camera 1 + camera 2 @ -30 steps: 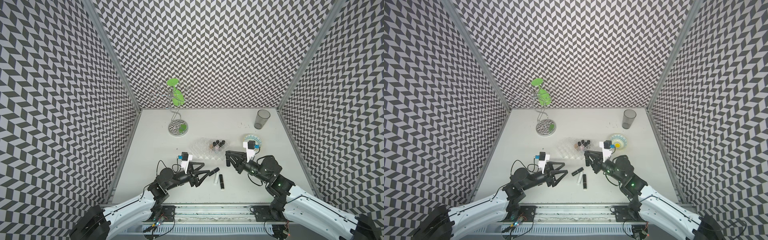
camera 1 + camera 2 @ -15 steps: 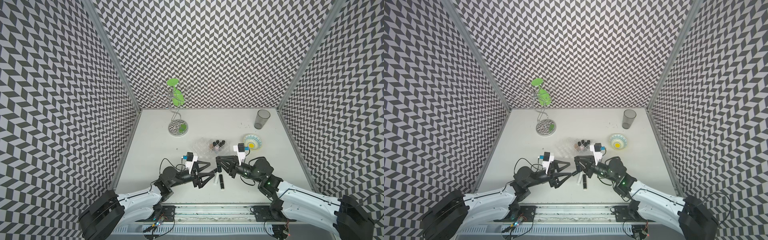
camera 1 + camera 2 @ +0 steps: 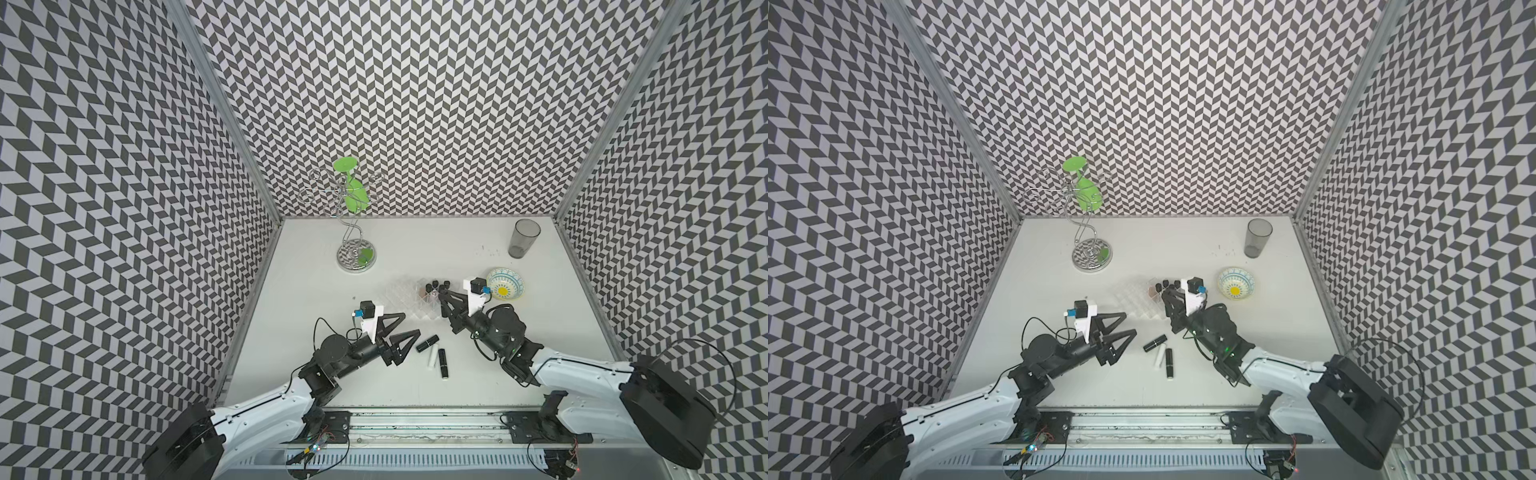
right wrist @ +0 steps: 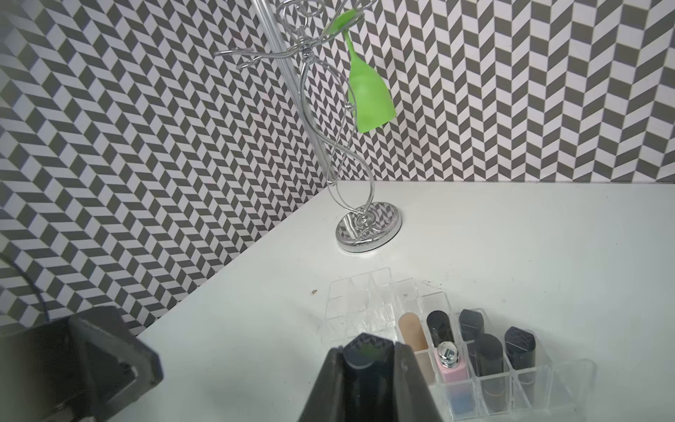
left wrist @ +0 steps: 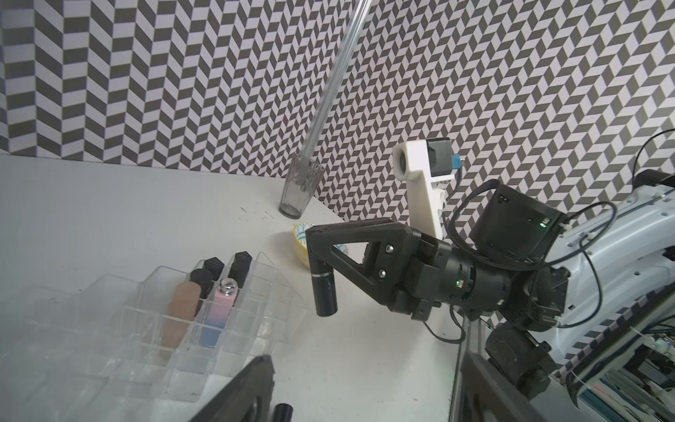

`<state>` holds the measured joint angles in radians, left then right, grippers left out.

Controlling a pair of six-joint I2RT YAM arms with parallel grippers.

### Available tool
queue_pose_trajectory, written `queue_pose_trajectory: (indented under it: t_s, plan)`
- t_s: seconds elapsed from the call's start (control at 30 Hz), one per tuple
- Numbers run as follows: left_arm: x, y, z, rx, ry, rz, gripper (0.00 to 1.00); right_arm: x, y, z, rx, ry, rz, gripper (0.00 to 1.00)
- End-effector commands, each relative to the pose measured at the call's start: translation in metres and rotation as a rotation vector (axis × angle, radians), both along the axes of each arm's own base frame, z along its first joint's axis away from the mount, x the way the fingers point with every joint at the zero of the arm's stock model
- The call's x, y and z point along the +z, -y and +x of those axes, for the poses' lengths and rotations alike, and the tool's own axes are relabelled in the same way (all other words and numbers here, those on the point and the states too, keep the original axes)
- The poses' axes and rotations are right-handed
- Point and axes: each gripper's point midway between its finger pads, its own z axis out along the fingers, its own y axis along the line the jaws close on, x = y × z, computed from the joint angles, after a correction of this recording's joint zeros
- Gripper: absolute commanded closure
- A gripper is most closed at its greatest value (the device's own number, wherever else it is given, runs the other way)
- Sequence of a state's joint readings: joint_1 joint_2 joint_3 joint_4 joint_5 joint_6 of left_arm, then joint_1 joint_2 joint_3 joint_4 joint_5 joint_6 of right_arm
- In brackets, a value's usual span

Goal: Arrange the lipsticks in the organizer
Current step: Pick up the lipstick at the center of the board.

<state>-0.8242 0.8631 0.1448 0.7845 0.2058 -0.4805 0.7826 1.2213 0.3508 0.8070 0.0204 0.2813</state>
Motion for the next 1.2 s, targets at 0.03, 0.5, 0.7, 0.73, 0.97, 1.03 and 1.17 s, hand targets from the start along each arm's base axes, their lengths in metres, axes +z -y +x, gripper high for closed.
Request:
queue_pose_trajectory:
  t_s: [0.03, 0.5, 0.7, 0.73, 0.97, 1.03, 1.17]
  plan:
    - [-0.013, 0.003, 0.007, -0.035, 0.006, 0.025, 0.18, 0.054, -0.023, -0.039, 0.258, 0.059, 0.218, 0.89]
    - [0.002, 0.030, -0.027, -0.317, 0.077, -0.069, 0.27, 0.052, -0.043, -0.086, 0.489, -0.070, 0.318, 0.88]
    - [0.006, 0.040, -0.038, -0.422, 0.071, -0.086, 0.38, 0.063, -0.044, -0.101, 0.579, -0.066, 0.391, 0.87]
    - [0.007, 0.040, -0.039, -0.428, 0.074, -0.089, 0.39, 0.064, -0.045, -0.101, 0.587, -0.067, 0.394, 0.87]
    - [0.011, 0.038, -0.047, -0.427, 0.104, -0.093, 0.47, 0.059, -0.052, -0.101, 0.612, -0.095, 0.409, 0.87]
    - [0.011, 0.039, -0.048, -0.433, 0.101, -0.091, 0.47, 0.060, -0.055, -0.102, 0.627, -0.095, 0.420, 0.87]
    - [0.012, 0.040, -0.051, -0.458, 0.099, -0.102, 0.52, 0.064, -0.062, -0.105, 0.665, -0.093, 0.440, 0.86]
